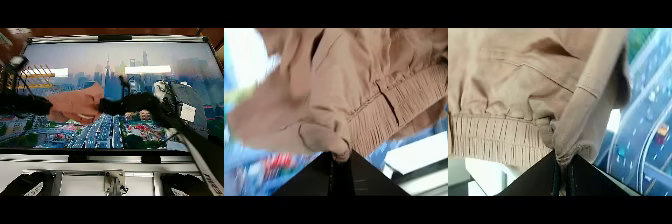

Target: Fold the shirts.

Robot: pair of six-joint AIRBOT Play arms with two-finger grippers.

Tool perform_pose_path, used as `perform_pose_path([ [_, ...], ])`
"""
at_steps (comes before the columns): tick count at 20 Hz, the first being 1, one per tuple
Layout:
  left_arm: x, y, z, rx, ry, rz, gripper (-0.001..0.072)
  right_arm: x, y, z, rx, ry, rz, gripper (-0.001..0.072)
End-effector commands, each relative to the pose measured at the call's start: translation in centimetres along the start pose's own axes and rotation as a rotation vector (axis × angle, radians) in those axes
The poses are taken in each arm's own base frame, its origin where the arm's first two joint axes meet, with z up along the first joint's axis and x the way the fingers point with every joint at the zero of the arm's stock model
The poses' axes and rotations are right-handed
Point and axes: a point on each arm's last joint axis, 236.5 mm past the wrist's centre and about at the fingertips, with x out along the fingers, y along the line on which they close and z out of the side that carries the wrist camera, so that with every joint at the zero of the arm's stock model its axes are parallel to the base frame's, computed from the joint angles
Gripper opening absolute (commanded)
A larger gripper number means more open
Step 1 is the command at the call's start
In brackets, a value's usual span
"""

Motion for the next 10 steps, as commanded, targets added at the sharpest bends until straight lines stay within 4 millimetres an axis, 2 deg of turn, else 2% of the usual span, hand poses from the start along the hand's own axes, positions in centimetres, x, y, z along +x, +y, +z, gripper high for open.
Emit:
perform_pose_path([
  [1, -8.8, -6.2, 10.4, 0.030, -0.424, -0.228, 0.0056, -12.4, 6.5, 5.4, -0.187, -0.198, 0.080, 0.0068],
  [3, -12.9, -9.3, 13.4, 0.021, -0.577, -0.371, 0.0056, -19.4, 12.6, 8.1, -0.324, -0.387, 0.150, 0.0068],
  [4, -13.5, -9.7, 13.7, 0.020, -0.598, -0.391, 0.0056, -22.2, 15.0, 8.7, -0.383, -0.456, 0.173, 0.0068],
  [6, -13.1, -9.5, 13.3, 0.027, -0.577, -0.380, 0.0056, -26.9, 18.6, 9.2, -0.465, -0.572, 0.204, 0.0068],
  [8, -13.2, -9.6, 13.1, 0.031, -0.570, -0.381, 0.0056, -29.9, 20.7, 9.0, -0.515, -0.635, 0.224, 0.0068],
  [10, -13.3, -9.7, 12.8, 0.037, -0.565, -0.381, 0.0056, -30.9, 21.3, 8.4, -0.546, -0.645, 0.208, 0.0069],
])
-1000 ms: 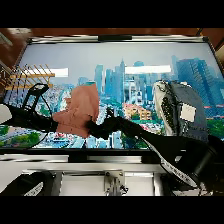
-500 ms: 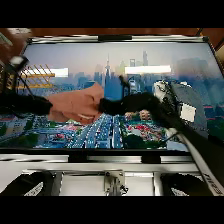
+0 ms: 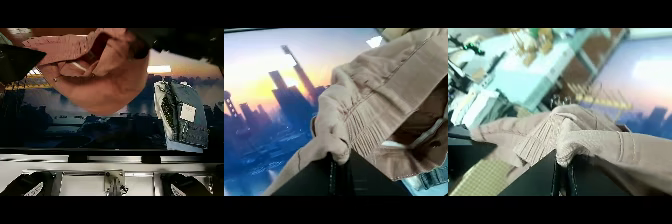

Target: Fold the shirts.

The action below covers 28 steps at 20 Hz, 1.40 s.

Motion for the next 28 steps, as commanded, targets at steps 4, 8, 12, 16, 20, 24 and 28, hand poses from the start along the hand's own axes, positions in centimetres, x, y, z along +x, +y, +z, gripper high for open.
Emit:
perform_pose_path([
  [4, 0.0, -0.2, -3.4, 0.004, 0.145, -0.016, 0.0056, -3.2, 0.3, -2.5, -0.049, 0.148, -0.091, 0.0069],
  [8, 0.1, -0.2, -8.4, -0.022, 0.340, -0.036, 0.0056, -5.3, -0.7, -8.4, -0.027, 0.406, -0.147, 0.0069],
  [12, -4.0, -2.4, -8.2, -0.020, 0.320, -0.050, 0.0055, -9.1, -0.1, -11.5, 0.057, 0.526, -0.217, 0.0069],
  [16, -7.8, -3.7, -11.3, -0.104, 0.443, -0.034, 0.0055, -11.6, 0.5, -13.2, 0.167, 0.578, -0.276, 0.0068],
  [20, -5.5, -1.6, -15.2, -0.191, 0.592, 0.001, 0.0055, -9.9, -4.1, -15.5, 0.248, 0.700, -0.388, 0.0068],
  [24, 1.5, 3.0, -20.5, -0.232, 0.778, 0.014, 0.0055, -1.6, -13.0, -18.4, 0.326, 0.762, -0.424, 0.0069],
  [28, 11.5, 10.4, -23.9, -0.304, 0.770, 0.083, 0.0056, 7.8, -23.7, -21.7, 0.419, 0.721, -0.477, 0.0072],
])
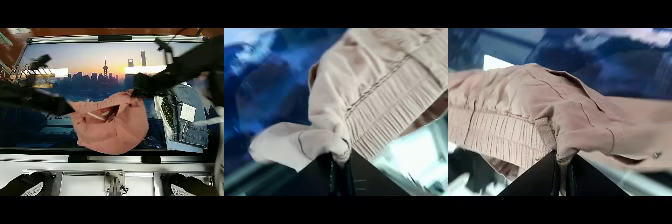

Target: Fold the shirts.

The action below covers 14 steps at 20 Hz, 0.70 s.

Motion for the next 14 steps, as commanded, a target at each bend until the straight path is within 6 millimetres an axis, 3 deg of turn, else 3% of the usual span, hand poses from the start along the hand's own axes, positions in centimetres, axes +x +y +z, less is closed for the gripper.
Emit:
perform_pose_path([
  [1, 7.8, 6.5, 4.6, -0.102, -0.020, 0.037, 0.0056, 9.9, -4.5, 7.1, 0.089, -0.065, 0.001, 0.0095],
  [2, 9.7, 8.8, 5.5, -0.160, -0.030, 0.049, 0.0057, 12.2, -5.7, 8.8, 0.119, -0.097, 0.000, 0.0096],
  [3, 11.0, 10.7, 6.1, -0.224, -0.042, 0.052, 0.0060, 13.7, -6.6, 10.0, 0.142, -0.126, 0.001, 0.0156],
  [4, 12.0, 12.2, 6.6, -0.285, -0.051, 0.036, 0.0185, 14.7, -7.0, 10.9, 0.156, -0.150, 0.014, 0.0513],
  [5, 12.3, 13.2, 6.9, -0.330, -0.057, 0.021, 0.0481, 15.0, -6.8, 11.8, 0.130, -0.177, 0.042, 0.0682],
  [6, 12.0, 14.4, 7.3, -0.360, -0.070, 0.020, 0.0720, 14.5, -6.7, 12.7, 0.117, -0.207, 0.060, 0.0682],
  [8, 9.8, 16.0, 8.0, -0.329, -0.096, 0.034, 0.0720, 12.4, -7.4, 13.6, 0.062, -0.226, 0.047, 0.0682],
  [10, 7.0, 17.2, 7.8, -0.328, -0.086, 0.042, 0.0720, 9.5, -9.7, 13.4, 0.019, -0.203, -0.019, 0.0682],
  [12, 5.0, 17.9, 5.7, -0.352, -0.009, 0.045, 0.0720, 7.0, -14.5, 11.3, 0.019, -0.116, -0.150, 0.0682],
  [14, 4.7, 18.7, 1.7, -0.366, 0.142, 0.082, 0.0720, 5.6, -18.9, 7.8, 0.049, 0.031, -0.264, 0.0681],
])
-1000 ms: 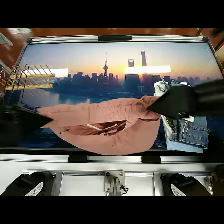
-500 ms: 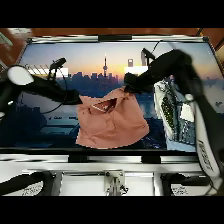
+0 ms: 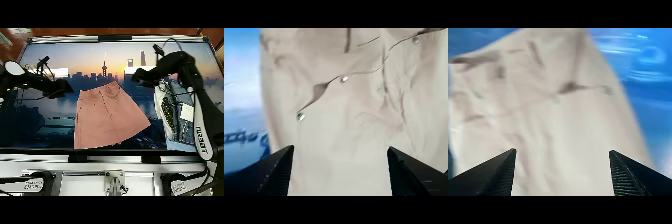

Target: Fold the shirts.

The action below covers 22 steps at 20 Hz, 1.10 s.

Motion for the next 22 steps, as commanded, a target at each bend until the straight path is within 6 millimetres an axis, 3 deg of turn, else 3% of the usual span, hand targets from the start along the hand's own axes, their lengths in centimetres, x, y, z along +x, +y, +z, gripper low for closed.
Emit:
perform_pose_path([
  [1, -1.1, 3.7, -5.4, -0.018, 0.225, 0.097, 0.0720, -2.4, -7.2, -4.6, -0.016, 0.214, -0.175, 0.0681],
  [3, 0.9, 4.8, -8.5, -0.052, 0.310, 0.119, 0.0720, -1.4, -8.2, -6.6, -0.031, 0.282, -0.174, 0.0681],
  [6, 5.0, 5.0, -11.3, -0.065, 0.344, 0.116, 0.0720, 1.5, -7.3, -8.9, -0.068, 0.335, -0.096, 0.0682],
  [9, 8.0, 4.4, -10.6, -0.042, 0.263, 0.115, 0.0720, 3.1, -7.0, -9.2, -0.065, 0.347, -0.064, 0.0682],
  [16, 12.0, 3.5, -9.6, -0.033, 0.213, 0.123, 0.0702, 4.3, -7.6, -9.0, -0.052, 0.345, -0.065, 0.0682],
  [18, 12.7, 3.8, -9.0, -0.034, 0.191, 0.129, 0.0594, 4.3, -7.5, -9.0, -0.052, 0.344, -0.065, 0.0682],
  [19, 13.0, 4.0, -8.8, -0.041, 0.181, 0.132, 0.0592, 4.3, -7.4, -9.0, -0.050, 0.343, -0.061, 0.0682],
  [20, 13.3, 4.2, -8.8, -0.045, 0.181, 0.134, 0.0514, 4.4, -7.3, -9.0, -0.047, 0.342, -0.054, 0.0682],
  [21, 13.4, 4.3, -8.8, -0.048, 0.184, 0.135, 0.0317, 4.4, -7.1, -8.9, -0.044, 0.340, -0.048, 0.0682],
  [22, 13.4, 4.3, -8.8, -0.046, 0.184, 0.136, 0.0208, 4.4, -7.1, -8.9, -0.043, 0.340, -0.048, 0.0682],
])
